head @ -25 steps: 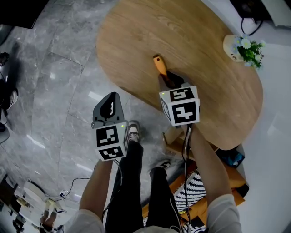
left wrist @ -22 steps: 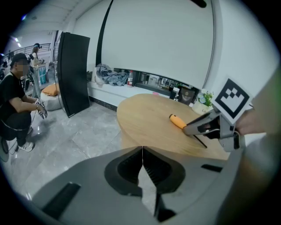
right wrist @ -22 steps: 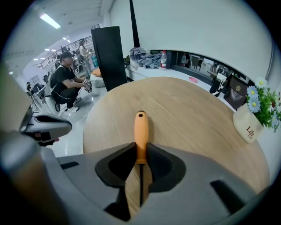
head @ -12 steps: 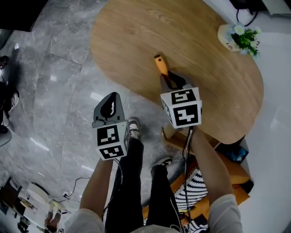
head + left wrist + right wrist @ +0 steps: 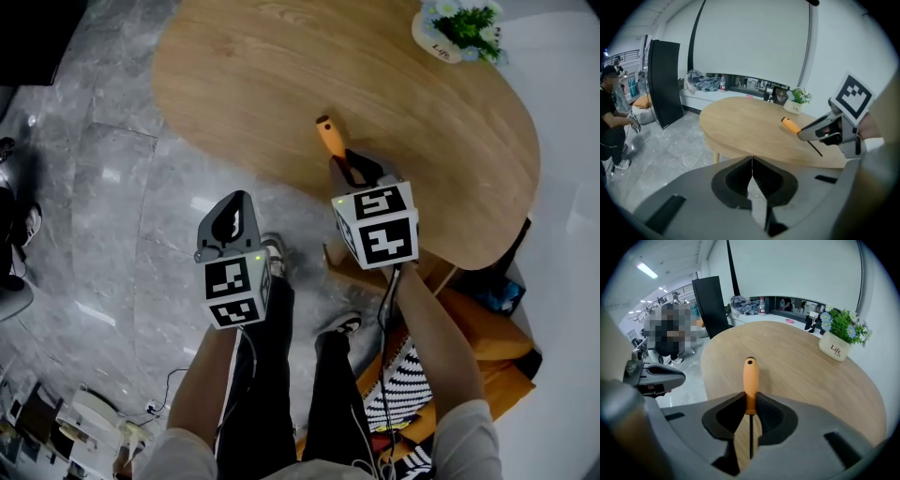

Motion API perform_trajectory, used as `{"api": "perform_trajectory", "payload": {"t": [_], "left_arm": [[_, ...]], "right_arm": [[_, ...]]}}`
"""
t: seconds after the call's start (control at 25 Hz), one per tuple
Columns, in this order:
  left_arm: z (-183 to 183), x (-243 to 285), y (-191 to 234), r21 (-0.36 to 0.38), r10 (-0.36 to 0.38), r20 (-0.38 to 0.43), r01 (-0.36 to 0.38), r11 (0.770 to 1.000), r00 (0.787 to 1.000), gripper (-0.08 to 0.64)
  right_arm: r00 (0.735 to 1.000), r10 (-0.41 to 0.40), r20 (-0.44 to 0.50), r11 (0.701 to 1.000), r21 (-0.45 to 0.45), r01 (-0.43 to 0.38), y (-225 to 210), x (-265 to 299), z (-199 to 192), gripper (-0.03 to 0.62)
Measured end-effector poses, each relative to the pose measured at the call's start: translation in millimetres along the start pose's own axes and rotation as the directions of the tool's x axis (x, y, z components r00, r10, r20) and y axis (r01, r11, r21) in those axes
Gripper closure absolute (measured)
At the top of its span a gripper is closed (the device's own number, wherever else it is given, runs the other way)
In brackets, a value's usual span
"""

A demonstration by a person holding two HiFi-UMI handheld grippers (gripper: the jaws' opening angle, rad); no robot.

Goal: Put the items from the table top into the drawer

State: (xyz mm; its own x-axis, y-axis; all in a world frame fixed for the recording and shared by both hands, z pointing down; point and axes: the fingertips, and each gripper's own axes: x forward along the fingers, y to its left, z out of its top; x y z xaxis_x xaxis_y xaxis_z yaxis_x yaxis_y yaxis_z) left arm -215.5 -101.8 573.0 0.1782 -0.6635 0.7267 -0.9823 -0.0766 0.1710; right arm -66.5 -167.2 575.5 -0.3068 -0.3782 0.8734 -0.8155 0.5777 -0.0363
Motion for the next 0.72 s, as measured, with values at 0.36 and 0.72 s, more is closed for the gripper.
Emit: {"api": "perform_trajectory", "payload": {"t": [0.36, 0.72], "left_arm": [[-25.7, -21.5, -70.2, 0.064, -0.067, -0.011, 0.068, 0.996, 0.998, 0.549], [-54.0, -49.5, -140.9, 0.115, -0.113, -0.018, 0.114, 0.987, 0.993, 0.551]], "right_arm": [[1.000, -0.005, 0.011, 0.999, 0.038, 0.005, -11.8, -52.9, -60.9, 0.526], [1.000, -0.006, -0.001, 0.999, 0.048, 0.006, -23.2, -106.8, -141.5, 0.526]]}}
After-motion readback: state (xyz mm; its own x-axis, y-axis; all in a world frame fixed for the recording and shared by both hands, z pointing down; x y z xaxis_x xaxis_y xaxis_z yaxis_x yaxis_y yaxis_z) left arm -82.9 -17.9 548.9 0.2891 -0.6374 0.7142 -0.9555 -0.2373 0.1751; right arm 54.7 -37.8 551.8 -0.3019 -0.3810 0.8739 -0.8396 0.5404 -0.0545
